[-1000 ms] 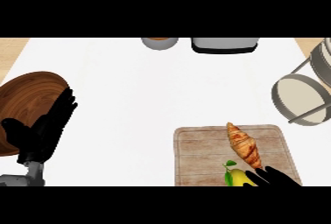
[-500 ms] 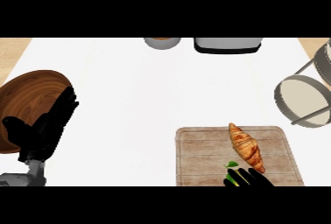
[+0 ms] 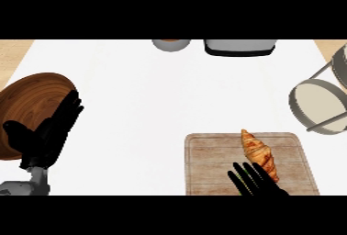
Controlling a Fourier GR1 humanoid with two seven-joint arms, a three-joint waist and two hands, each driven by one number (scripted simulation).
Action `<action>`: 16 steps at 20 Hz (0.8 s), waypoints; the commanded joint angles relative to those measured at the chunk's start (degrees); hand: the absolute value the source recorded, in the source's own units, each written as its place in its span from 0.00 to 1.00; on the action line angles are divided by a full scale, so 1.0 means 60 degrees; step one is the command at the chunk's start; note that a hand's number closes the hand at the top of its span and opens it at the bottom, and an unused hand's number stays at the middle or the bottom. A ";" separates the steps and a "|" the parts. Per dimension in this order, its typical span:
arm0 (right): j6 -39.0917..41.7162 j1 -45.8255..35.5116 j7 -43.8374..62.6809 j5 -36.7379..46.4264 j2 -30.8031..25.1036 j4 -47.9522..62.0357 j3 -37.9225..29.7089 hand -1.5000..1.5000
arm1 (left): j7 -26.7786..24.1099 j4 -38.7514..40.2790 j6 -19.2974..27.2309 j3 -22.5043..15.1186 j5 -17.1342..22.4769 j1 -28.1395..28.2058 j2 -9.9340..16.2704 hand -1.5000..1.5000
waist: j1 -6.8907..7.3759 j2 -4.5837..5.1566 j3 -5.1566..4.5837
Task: Pick the lemon from the cutting board and place it in the tiered basket
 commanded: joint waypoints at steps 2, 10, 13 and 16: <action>-0.0606 0.0296 -0.0272 0.0773 0.0187 0.0244 -0.0124 0.00 | -0.0150 0.0509 -0.0235 0.0156 -0.0378 -0.0206 -0.0352 0.50 | -0.0041 0.0003 -0.0001; -0.0346 -0.0360 -0.0818 0.1096 0.0849 0.0995 -0.0797 0.00 | 0.0157 0.0210 -0.0716 0.0706 -0.0496 -0.0198 -0.0369 0.50 | -0.0005 0.0005 -0.0003; -0.0415 -0.0127 -0.1415 0.0823 0.0274 0.2091 -0.1077 1.00 | 0.0458 -0.0126 -0.0441 0.0610 -0.0482 -0.0313 -0.0546 0.50 | 0.0001 0.0009 0.0001; 0.0903 -0.0598 -0.1101 0.0644 0.0896 0.1857 -0.0819 1.00 | 0.0055 -0.0596 -0.0821 0.0662 -0.0513 0.0586 -0.0499 0.50 | 0.0060 0.0003 -0.0002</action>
